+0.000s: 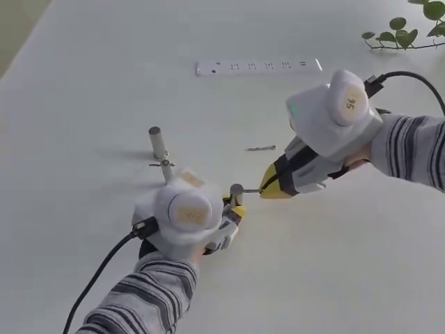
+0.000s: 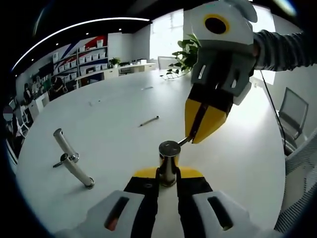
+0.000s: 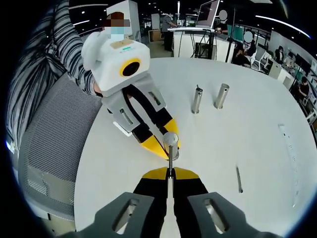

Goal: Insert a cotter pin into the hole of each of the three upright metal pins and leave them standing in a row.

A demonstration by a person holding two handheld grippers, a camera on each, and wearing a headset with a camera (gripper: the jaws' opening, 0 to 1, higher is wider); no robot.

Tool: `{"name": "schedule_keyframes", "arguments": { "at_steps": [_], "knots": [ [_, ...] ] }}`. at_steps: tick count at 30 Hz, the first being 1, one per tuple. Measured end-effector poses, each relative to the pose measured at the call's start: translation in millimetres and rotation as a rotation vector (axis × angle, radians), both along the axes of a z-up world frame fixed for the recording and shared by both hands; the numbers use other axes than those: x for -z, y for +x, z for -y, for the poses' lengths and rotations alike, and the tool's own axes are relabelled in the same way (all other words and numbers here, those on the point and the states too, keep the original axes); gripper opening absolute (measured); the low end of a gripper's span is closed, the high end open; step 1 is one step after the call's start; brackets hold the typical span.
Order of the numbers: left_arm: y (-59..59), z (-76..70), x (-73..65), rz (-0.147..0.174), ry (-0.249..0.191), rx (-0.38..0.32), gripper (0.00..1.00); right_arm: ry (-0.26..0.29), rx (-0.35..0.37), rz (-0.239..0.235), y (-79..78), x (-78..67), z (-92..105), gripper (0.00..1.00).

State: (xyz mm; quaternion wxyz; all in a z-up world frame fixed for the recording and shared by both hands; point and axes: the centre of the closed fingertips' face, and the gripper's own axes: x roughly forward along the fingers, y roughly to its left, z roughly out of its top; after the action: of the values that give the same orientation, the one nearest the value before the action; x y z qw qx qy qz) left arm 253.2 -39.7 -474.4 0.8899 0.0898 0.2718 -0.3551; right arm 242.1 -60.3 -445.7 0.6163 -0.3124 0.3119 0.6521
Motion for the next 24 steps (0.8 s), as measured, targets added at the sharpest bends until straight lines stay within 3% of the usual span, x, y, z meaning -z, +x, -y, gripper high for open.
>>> {"name": "schedule_keyframes", "arguments": {
  "at_steps": [12,24],
  "knots": [
    [0.2,0.2,0.6,0.007,0.004,0.006,0.10,0.010,0.015,-0.016,-1.6,-2.6,-7.4,0.00],
    [0.1,0.3,1.0,0.002,-0.001,-0.006,0.10,0.013,0.027,-0.002,1.0,-0.9,-10.6,0.00]
  ]
}}
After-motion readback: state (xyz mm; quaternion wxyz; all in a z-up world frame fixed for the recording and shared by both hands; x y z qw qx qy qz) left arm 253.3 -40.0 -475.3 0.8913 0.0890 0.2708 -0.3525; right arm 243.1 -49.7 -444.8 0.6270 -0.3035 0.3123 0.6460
